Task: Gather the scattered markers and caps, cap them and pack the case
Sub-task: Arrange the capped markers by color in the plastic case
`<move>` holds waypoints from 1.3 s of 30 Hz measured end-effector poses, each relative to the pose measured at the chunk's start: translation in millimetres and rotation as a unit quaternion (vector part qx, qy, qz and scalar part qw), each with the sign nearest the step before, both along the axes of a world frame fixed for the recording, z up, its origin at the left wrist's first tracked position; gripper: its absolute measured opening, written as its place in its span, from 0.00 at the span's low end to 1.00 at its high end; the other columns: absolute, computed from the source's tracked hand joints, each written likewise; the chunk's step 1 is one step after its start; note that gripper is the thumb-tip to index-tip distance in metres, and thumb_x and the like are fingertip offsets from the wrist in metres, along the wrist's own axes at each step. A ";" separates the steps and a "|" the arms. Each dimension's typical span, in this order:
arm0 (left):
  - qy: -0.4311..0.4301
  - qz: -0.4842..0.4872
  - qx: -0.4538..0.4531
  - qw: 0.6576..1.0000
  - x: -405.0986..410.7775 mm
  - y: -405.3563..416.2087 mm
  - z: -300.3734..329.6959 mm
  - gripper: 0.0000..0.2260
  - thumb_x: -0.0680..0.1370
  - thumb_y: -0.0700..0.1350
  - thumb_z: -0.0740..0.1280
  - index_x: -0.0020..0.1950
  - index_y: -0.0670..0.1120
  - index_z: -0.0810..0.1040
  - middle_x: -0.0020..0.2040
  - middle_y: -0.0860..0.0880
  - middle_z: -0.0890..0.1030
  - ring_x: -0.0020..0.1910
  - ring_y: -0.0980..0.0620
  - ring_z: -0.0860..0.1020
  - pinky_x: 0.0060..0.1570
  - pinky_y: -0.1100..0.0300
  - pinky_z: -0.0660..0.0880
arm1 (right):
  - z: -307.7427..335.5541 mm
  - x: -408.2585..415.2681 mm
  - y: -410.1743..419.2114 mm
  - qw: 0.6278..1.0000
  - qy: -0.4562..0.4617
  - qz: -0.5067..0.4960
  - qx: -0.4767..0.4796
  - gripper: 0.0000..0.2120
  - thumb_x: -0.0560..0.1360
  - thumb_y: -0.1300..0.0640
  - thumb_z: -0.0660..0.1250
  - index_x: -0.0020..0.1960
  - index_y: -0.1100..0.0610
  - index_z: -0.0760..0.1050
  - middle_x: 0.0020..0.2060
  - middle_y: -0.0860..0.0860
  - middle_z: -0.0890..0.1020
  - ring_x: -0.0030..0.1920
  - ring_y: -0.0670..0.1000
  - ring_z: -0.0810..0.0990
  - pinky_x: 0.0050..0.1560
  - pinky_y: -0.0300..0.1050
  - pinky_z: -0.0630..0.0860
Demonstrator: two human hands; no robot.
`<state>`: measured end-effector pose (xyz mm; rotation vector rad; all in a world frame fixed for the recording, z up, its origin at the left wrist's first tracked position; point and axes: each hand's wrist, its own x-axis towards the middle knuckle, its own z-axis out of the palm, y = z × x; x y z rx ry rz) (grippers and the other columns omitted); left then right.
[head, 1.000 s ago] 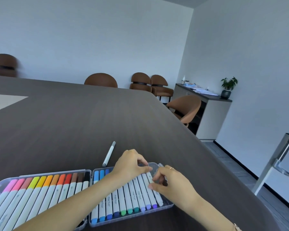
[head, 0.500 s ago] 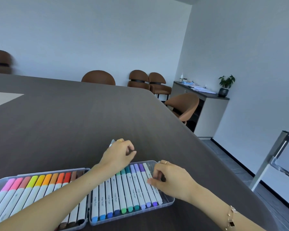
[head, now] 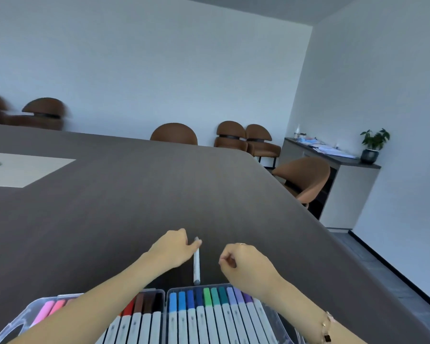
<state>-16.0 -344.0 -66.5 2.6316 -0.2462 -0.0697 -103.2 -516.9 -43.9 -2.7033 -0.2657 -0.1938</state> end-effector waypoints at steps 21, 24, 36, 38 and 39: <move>0.093 -0.081 -0.241 0.963 5.0 -42.5 40.4 0.05 0.76 0.45 0.70 0.48 0.46 0.77 0.40 0.46 0.83 0.34 0.56 0.83 0.35 0.66 0.79 | 10.2 19.4 -9.9 0.986 0.115 -0.087 0.087 0.18 0.74 0.46 0.66 0.40 0.62 0.79 0.31 0.54 0.74 0.32 0.50 0.72 0.35 0.43 0.70; 0.086 -0.136 -0.197 0.967 -15.7 -59.4 36.3 0.06 0.74 0.49 0.71 0.45 0.48 0.79 0.40 0.50 0.84 0.36 0.58 0.83 0.36 0.67 0.78 | 13.3 -15.5 -32.6 0.982 0.135 -0.118 0.055 0.18 0.74 0.45 0.67 0.46 0.62 0.80 0.37 0.56 0.80 0.34 0.49 0.76 0.38 0.42 0.75; 0.023 -0.190 -0.142 0.971 -65.9 -91.7 7.0 0.14 0.72 0.57 0.71 0.50 0.49 0.83 0.44 0.55 0.81 0.44 0.59 0.77 0.42 0.67 0.72 | -9.3 -88.0 -60.1 0.978 0.140 -0.140 0.063 0.14 0.73 0.46 0.67 0.37 0.56 0.73 0.31 0.53 0.74 0.30 0.50 0.69 0.31 0.41 0.66; 0.014 -0.188 -0.148 0.971 -68.6 -91.6 9.1 0.14 0.72 0.57 0.71 0.50 0.48 0.83 0.44 0.55 0.80 0.43 0.58 0.77 0.40 0.67 0.70 | -8.4 -90.3 -59.9 0.977 0.144 -0.138 0.080 0.14 0.73 0.47 0.66 0.36 0.56 0.72 0.31 0.54 0.73 0.30 0.50 0.69 0.31 0.42 0.66; 0.007 -0.188 -0.152 0.970 -69.4 -92.0 10.1 0.15 0.72 0.57 0.71 0.50 0.48 0.83 0.45 0.54 0.81 0.44 0.58 0.77 0.41 0.66 0.70 | -7.8 -91.5 -59.4 0.977 0.139 -0.139 0.086 0.14 0.73 0.47 0.66 0.36 0.57 0.72 0.31 0.54 0.72 0.30 0.50 0.69 0.31 0.42 0.66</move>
